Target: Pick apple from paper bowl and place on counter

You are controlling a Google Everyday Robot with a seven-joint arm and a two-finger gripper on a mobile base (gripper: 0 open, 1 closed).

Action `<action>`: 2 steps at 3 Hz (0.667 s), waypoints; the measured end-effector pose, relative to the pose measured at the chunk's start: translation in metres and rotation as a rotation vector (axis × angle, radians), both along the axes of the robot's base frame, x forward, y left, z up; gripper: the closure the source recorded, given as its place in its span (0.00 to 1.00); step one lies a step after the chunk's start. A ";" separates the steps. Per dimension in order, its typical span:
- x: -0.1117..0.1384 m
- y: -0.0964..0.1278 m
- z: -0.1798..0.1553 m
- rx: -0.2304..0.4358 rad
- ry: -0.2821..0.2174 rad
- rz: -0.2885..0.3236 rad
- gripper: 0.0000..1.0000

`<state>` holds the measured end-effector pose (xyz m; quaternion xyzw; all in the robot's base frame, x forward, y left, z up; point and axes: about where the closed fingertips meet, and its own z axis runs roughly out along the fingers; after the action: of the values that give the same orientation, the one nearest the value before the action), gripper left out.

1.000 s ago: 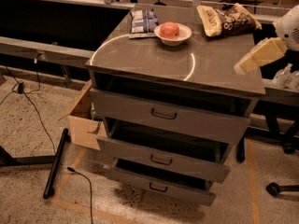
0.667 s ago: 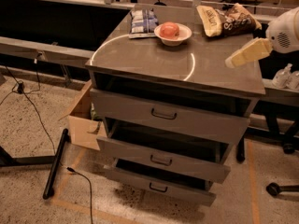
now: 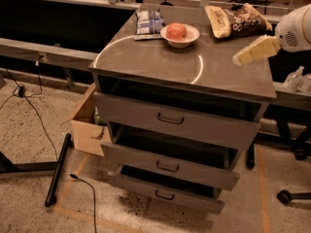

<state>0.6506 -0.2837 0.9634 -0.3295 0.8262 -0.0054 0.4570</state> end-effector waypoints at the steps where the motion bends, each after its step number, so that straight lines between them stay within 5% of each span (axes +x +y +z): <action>1: 0.026 0.021 -0.002 0.068 -0.049 0.015 0.00; 2: 0.064 0.038 -0.003 0.130 -0.114 -0.013 0.00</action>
Offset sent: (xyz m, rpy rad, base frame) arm 0.1089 0.0526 0.0008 0.2021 -0.1932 -0.0648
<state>0.7147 -0.2455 0.9609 -0.2932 0.7996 0.0266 0.5235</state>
